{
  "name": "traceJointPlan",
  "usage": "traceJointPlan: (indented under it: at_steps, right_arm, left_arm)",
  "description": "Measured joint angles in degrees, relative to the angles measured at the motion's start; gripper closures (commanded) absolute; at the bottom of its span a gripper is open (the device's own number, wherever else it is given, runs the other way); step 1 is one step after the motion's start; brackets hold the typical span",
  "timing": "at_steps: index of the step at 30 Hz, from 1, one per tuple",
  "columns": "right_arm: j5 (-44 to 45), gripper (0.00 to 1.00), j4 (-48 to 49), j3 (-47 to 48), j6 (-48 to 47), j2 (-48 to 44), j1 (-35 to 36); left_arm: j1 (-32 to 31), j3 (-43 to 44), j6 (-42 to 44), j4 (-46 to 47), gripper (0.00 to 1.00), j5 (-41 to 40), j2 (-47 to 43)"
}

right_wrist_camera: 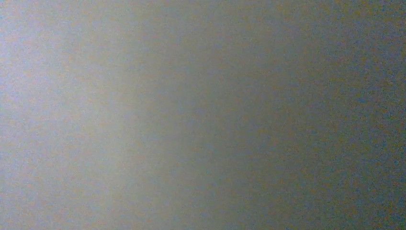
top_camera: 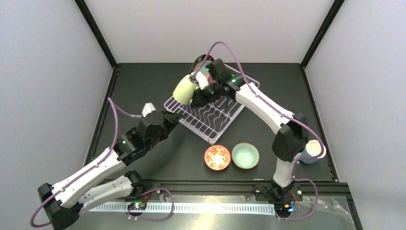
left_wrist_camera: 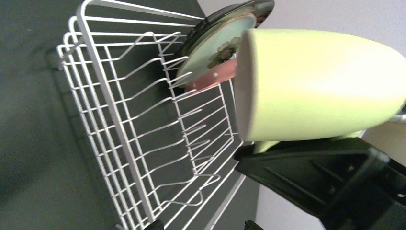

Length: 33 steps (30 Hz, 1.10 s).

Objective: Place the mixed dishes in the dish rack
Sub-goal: Turn the cup upside down over the dish rack.

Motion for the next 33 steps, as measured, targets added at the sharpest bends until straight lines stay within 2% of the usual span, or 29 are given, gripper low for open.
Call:
traceJointPlan:
  at_steps: [9,13,22,33]
  right_arm:
    - [18.8,1.00,-6.3,1.5,-9.6,5.0,6.0]
    - [24.0,1.00,-6.8,1.5,-10.7,6.3,7.1]
    - [30.9,1.00,-6.5,3.2,-11.5,10.4,8.6]
    - [32.6,1.00,-6.1,6.7,-11.8,15.5,9.7]
  left_arm:
    - [0.0,2.9,2.5,-8.8,0.06,-2.2,-0.2]
    - [0.0,3.2,3.1,-10.6,0.06,-3.2,-0.9]
    - [0.0,3.8,4.0,-12.4,0.06,-4.5,-1.4]
    - [0.0,3.8,5.6,-13.5,0.06,-6.4,-3.2]
